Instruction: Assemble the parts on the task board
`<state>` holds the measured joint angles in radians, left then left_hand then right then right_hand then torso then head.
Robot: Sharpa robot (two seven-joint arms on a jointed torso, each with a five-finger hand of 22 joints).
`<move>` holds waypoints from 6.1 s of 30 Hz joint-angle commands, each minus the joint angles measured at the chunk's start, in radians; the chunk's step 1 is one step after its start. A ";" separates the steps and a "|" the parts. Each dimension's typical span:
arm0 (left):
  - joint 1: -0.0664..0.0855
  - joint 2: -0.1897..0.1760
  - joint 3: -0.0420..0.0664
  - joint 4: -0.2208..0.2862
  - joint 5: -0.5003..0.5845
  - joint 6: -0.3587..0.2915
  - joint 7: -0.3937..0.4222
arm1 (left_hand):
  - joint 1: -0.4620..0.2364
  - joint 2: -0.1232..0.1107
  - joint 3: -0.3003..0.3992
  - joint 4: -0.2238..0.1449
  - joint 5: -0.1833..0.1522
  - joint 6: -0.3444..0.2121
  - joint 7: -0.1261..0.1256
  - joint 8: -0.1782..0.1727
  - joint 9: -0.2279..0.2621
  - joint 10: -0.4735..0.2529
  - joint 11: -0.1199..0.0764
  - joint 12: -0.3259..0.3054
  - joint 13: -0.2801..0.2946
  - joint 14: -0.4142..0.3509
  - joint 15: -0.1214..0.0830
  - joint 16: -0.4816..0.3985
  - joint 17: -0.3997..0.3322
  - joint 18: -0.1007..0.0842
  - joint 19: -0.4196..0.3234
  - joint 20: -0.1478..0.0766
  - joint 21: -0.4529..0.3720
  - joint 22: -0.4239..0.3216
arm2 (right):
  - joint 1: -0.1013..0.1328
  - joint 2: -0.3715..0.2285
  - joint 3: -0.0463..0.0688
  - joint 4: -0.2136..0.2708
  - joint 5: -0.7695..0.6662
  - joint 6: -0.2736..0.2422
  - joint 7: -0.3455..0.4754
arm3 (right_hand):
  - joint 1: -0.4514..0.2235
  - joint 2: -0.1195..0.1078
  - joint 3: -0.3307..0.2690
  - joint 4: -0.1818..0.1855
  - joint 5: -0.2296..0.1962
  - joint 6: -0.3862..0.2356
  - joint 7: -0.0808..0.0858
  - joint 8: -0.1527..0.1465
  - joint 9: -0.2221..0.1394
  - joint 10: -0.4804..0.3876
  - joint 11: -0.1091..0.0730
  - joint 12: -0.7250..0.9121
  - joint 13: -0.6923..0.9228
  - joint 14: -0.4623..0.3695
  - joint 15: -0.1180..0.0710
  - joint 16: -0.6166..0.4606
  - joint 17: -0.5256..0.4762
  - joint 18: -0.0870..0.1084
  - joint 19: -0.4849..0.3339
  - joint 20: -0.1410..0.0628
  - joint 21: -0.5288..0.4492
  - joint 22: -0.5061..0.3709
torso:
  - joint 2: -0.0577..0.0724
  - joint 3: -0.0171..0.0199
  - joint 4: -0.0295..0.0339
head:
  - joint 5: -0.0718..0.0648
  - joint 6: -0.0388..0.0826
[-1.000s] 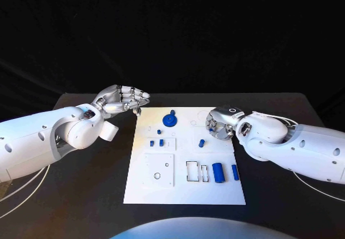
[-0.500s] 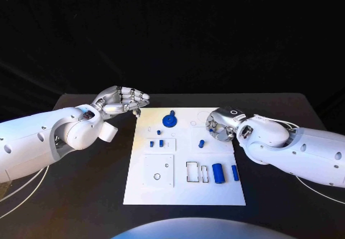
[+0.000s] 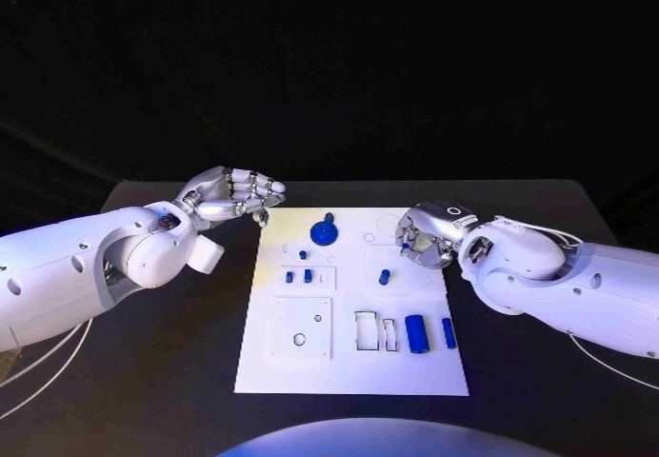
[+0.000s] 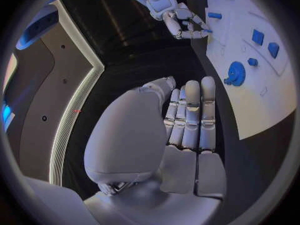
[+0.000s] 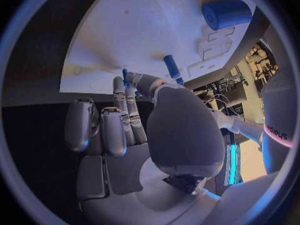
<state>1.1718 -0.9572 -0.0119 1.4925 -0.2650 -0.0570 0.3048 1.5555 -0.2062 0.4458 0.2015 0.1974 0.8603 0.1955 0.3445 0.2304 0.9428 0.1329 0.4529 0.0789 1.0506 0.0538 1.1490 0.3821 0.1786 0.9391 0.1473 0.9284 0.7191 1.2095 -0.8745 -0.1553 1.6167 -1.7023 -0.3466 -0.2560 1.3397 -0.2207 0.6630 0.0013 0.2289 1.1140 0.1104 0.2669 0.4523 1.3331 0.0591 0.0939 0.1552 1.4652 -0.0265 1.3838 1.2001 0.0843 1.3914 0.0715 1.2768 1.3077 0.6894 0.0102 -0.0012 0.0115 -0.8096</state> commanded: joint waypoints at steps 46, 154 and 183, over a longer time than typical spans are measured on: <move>0.001 0.044 0.001 -0.010 -0.022 0.029 0.001 | -0.015 -0.002 0.013 -0.005 -0.001 -0.008 0.002 0.001 0.002 -0.015 0.000 0.001 -0.002 -0.008 0.002 0.006 0.002 0.005 -0.012 0.002 0.006 0.003 | -0.124 0.208 -0.006 0.101 0.048 -0.036 0.071 | 0.009 0.028 0.020 -0.009 0.006 -0.013 0.004 0.005 0.010 0.026 -0.019 -0.006 0.005 0.045 -0.007 0.005 -0.004 -0.013 0.007 0.001 0.008 0.077 | 0.000 -0.0013 0.0017 | 0.089 -0.038; 0.003 0.035 0.001 -0.020 -0.026 0.056 -0.014 | -0.035 -0.005 0.025 -0.019 -0.002 -0.018 0.005 0.003 0.005 -0.032 0.004 0.004 0.000 -0.015 0.006 0.010 0.003 0.005 -0.018 0.007 0.007 0.006 | -0.009 -0.052 0.000 0.210 0.175 0.009 0.028 | -0.041 -0.048 -0.182 0.028 -0.042 -0.185 0.053 -0.102 -0.015 -0.249 0.043 0.058 -0.051 0.023 0.046 0.000 -0.093 0.001 -0.023 0.051 -0.077 0.043 | -0.002 0.0003 -0.0027 | 0.094 -0.040; 0.002 0.034 0.001 -0.022 -0.026 0.061 -0.017 | -0.037 -0.005 0.027 -0.021 -0.002 -0.018 0.005 0.004 0.005 -0.032 0.004 0.005 0.000 -0.016 0.006 0.010 0.003 0.005 -0.019 0.007 0.007 0.006 | -0.015 -0.019 -0.003 0.136 0.125 0.149 0.013 | 0.110 0.030 -0.326 0.175 -0.034 -0.110 0.040 -0.122 -0.061 -0.220 0.029 0.140 -0.088 0.022 0.035 0.028 -0.094 -0.004 -0.001 0.043 -0.064 0.068 | 0.000 -0.0007 -0.0006 | 0.090 -0.036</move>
<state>1.1730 -0.9238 -0.0119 1.4679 -0.2903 -0.0127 0.2836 1.5287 -0.2135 0.4680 0.1792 0.1974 0.8471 0.2015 0.3445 0.2342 0.9168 0.1377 0.4529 0.0783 1.0433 0.0611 1.1527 0.3833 0.1786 0.9254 0.1537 0.9283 0.7237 1.1955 -0.8957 -0.1580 1.7526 -1.5603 -0.2207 -0.2392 1.4477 -0.1869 0.3279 0.1732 0.1897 0.9982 0.1492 0.1388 0.3923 1.1070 0.0896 0.2351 0.0687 1.4648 0.0161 1.4074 1.1074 0.0846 1.3811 0.1141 1.2085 1.3075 0.6897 0.0090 -0.0008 0.1006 -0.8446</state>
